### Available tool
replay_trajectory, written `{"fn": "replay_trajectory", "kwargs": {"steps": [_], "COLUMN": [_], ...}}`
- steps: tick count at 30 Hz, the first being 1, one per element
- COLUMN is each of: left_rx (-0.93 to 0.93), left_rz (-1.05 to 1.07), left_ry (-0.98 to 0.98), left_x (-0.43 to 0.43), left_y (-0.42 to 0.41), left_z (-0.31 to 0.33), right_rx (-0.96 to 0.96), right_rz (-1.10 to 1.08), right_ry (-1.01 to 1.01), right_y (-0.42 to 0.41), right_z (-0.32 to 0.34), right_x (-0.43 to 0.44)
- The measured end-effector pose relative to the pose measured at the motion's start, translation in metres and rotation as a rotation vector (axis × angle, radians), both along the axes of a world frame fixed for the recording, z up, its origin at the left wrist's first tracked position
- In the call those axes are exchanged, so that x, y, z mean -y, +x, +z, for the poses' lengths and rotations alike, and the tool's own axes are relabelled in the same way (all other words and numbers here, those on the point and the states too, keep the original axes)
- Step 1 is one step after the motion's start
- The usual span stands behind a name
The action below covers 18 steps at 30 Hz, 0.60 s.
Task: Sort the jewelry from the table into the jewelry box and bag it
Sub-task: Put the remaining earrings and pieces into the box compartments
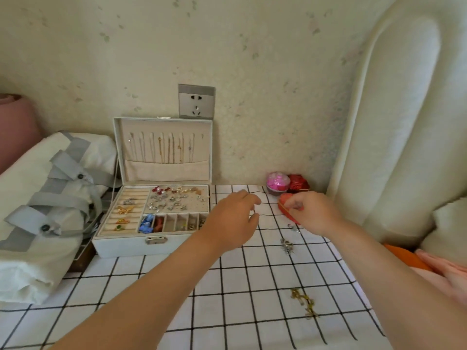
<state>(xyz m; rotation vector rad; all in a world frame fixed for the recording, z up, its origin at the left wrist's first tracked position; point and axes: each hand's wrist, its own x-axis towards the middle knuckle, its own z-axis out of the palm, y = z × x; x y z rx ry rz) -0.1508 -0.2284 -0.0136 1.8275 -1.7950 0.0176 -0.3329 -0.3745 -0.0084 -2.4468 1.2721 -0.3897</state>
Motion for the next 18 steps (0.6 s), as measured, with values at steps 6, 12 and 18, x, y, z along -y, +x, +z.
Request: {"fn": "replay_trajectory", "kwargs": {"steps": [6, 12, 18], "left_rx": [-0.017, 0.063, 0.021], "left_rz": [-0.104, -0.172, -0.152], "left_ry": [0.221, 0.323, 0.291], "left_x": [0.029, 0.041, 0.038], "left_y": [-0.034, -0.056, -0.054], "left_z": [-0.020, -0.039, -0.046], "right_rx": [-0.125, -0.323, -0.369], "right_rz": [0.037, 0.136, 0.150], "right_ry": [0.042, -0.042, 0.036], "right_y": [-0.022, -0.018, -0.010], "right_z": [-0.014, -0.023, -0.015], "right_x": [0.002, 0.006, -0.003]}}
